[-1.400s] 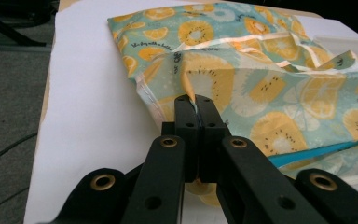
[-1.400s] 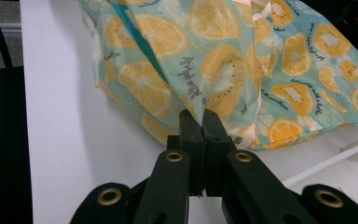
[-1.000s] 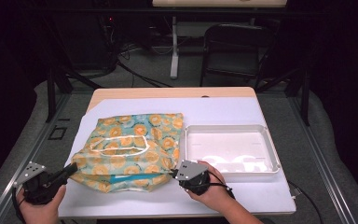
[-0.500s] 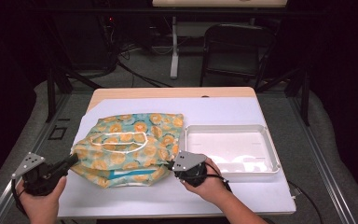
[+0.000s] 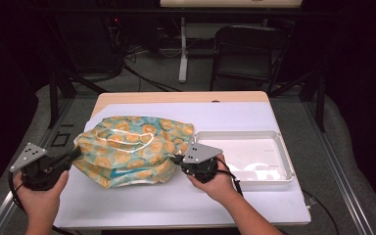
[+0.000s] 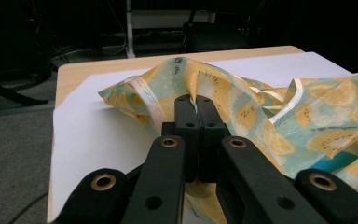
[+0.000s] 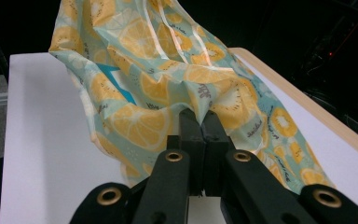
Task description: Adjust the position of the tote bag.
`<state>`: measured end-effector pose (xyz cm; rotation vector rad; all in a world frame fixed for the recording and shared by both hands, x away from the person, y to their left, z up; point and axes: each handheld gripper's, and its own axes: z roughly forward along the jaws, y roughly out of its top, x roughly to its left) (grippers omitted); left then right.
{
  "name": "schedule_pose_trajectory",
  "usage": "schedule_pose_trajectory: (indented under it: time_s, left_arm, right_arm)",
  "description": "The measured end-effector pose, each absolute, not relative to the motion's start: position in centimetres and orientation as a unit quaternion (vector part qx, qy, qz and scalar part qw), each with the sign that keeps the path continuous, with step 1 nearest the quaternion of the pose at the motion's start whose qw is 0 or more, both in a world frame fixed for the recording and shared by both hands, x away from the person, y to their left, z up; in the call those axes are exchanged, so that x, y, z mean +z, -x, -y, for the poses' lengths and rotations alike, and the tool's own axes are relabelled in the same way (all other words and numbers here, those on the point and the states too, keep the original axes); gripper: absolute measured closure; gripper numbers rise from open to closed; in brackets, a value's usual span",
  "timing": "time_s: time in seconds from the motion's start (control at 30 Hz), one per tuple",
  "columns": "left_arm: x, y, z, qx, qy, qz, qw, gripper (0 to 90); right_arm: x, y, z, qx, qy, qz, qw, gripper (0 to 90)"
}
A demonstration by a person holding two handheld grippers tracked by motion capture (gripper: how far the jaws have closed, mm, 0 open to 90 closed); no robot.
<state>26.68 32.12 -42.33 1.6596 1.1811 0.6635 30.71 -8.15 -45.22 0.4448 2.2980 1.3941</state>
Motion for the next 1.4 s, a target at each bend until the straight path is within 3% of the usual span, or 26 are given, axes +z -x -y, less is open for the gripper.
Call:
schedule_pose_trajectory:
  time_s: [1.4]
  left_arm:
    - [-36.3, -31.0, -32.6, 0.315, -0.668, -0.477, 0.476, 90.0]
  right_arm:
    - [-38.4, -34.2, 10.4, 0.519, -0.179, -0.798, 0.247, 90.0]
